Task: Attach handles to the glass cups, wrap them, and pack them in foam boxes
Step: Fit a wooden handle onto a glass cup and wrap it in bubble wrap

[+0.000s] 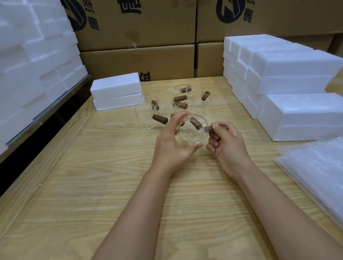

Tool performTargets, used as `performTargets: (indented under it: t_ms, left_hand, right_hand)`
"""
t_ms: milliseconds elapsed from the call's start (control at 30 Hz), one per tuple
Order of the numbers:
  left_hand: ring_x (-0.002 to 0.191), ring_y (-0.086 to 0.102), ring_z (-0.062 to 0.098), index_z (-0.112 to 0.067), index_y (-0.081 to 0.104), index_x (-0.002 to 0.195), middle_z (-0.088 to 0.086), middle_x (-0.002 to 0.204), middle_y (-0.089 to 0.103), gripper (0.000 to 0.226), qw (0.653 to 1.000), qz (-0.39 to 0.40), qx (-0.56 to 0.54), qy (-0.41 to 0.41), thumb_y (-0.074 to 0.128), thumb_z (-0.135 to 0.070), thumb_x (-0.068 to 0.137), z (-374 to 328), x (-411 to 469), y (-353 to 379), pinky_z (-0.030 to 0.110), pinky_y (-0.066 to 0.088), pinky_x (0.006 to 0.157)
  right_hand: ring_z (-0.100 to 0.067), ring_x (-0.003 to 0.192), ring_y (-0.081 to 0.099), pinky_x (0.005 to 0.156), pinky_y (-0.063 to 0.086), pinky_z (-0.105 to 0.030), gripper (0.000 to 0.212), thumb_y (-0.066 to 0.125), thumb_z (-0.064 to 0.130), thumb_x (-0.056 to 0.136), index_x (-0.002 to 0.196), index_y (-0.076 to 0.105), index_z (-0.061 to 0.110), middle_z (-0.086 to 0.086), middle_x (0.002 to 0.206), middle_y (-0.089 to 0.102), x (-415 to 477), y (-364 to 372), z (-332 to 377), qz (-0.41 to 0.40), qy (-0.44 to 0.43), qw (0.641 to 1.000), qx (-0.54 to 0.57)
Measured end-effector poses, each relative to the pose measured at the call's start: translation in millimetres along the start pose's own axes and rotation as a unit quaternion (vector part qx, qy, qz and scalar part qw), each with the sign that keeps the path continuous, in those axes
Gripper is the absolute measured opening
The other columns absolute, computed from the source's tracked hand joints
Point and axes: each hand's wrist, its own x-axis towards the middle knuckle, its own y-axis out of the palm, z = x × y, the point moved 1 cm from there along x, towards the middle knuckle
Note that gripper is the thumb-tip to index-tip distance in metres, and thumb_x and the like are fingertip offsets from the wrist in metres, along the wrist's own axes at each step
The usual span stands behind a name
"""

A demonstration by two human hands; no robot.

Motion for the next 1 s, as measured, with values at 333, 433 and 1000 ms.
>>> performTargets:
  t_ms: [333, 433, 1000]
  left_hand:
    - [0.116, 0.054, 0.004, -0.030, 0.041, 0.122, -0.015, 0.127, 0.053, 0.078, 1.000, -0.011, -0.001, 0.004, 0.088, -0.007, 0.063, 4, -2, -1, 0.036, 0.049, 0.097]
    - [0.116, 0.057, 0.010, -0.018, 0.044, 0.124, -0.010, 0.128, 0.056, 0.077, 1.000, -0.006, -0.010, -0.018, 0.089, -0.011, 0.063, 5, -2, -2, 0.038, 0.049, 0.096]
    - [0.092, 0.064, 0.014, -0.030, 0.041, 0.121, -0.015, 0.096, 0.065, 0.077, 0.971, 0.108, 0.168, -0.127, 0.081, -0.057, 0.060, 8, -7, 2, 0.032, 0.049, 0.083]
  right_hand:
    - [-0.005, 0.049, 0.038, 0.049, 0.036, -0.019, 0.015, 0.047, 0.005, 0.097, 0.088, 0.050, 0.017, -0.005, 0.078, 0.051, -4, 0, -2, 0.039, -0.065, 0.994, -0.075]
    - [-0.005, 0.048, 0.039, 0.048, 0.036, -0.019, 0.014, 0.050, 0.008, 0.096, 0.088, 0.051, 0.018, 0.000, 0.075, 0.055, -4, -1, -3, 0.038, -0.082, 0.991, -0.100]
    - [-0.030, 0.113, 0.048, 0.101, 0.038, -0.043, 0.027, 0.053, 0.032, 0.094, 0.113, 0.062, 0.015, -0.012, 0.118, 0.052, -3, -22, 14, -0.069, -0.122, 0.840, -0.524]
